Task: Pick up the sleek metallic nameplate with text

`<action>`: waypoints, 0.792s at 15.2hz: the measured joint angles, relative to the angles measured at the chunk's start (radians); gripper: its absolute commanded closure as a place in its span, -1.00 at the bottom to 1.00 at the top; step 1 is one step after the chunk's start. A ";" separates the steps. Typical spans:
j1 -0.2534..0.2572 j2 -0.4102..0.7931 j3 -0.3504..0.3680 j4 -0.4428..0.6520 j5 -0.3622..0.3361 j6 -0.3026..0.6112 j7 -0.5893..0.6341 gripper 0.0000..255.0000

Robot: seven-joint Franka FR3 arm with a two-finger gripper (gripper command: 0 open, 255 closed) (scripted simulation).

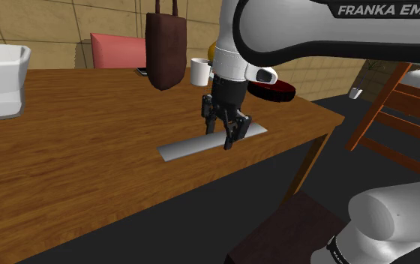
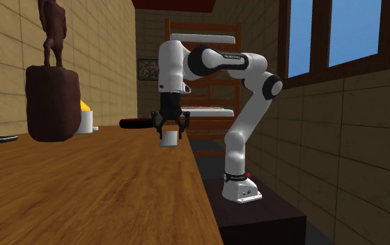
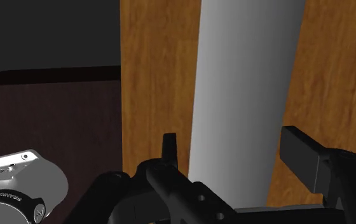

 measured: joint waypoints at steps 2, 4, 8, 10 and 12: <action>0.001 -0.002 -0.001 0.002 0.000 -0.010 0.000 1.00; 0.000 0.000 0.001 0.004 -0.001 -0.010 0.001 1.00; -0.003 0.003 0.004 0.007 -0.003 -0.012 0.003 1.00; -0.002 0.000 0.001 0.008 -0.001 -0.011 0.000 1.00; -0.007 0.005 -0.003 0.027 -0.006 -0.023 0.002 1.00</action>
